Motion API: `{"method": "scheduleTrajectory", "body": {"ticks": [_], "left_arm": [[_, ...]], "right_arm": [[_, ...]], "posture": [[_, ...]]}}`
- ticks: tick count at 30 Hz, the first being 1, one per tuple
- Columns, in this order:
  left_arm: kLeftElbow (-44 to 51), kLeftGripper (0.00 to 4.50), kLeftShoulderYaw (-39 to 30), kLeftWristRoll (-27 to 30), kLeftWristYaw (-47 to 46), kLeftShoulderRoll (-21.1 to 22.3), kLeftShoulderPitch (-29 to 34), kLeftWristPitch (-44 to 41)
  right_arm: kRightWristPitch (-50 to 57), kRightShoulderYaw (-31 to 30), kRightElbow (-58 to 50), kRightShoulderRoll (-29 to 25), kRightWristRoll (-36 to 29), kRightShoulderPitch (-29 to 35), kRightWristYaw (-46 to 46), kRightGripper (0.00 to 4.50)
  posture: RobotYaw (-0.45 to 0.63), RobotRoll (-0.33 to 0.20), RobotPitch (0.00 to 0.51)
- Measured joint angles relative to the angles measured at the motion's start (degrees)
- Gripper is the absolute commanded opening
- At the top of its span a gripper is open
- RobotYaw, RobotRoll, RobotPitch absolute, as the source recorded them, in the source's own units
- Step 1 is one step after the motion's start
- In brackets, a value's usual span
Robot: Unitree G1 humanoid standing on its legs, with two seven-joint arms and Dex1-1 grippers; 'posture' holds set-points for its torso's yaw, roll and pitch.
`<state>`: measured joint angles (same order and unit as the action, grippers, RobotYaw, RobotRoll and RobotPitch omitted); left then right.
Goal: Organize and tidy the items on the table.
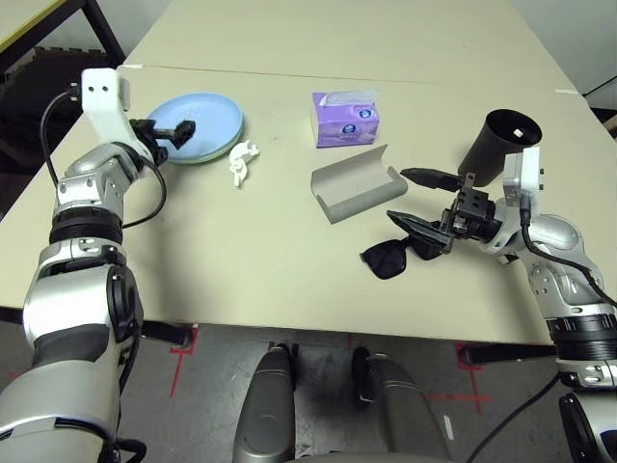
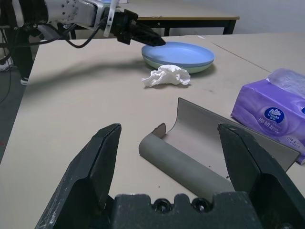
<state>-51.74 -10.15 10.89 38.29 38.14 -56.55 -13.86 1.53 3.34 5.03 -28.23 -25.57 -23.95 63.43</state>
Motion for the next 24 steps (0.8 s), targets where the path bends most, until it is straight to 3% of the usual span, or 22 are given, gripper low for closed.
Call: {"method": "scheduleTrajectory", "body": {"ticks": [12, 24], "left_arm": [[14.69, 4.48, 3.48, 0.2, 7.44, -1.0, 6.19, -6.65], [12.06, 4.48, 7.06, -1.73, 9.15, -3.36, 6.15, -6.13]], "right_arm": [[-0.33, 0.0, 0.27, -0.13, 0.07, 0.05, 0.05, 4.5], [-0.65, -0.03, 0.7, -0.13, 0.44, 0.05, 0.06, 4.5]], "posture": [[0.18, 0.0, 0.179], [0.17, 0.0, 0.179]]}}
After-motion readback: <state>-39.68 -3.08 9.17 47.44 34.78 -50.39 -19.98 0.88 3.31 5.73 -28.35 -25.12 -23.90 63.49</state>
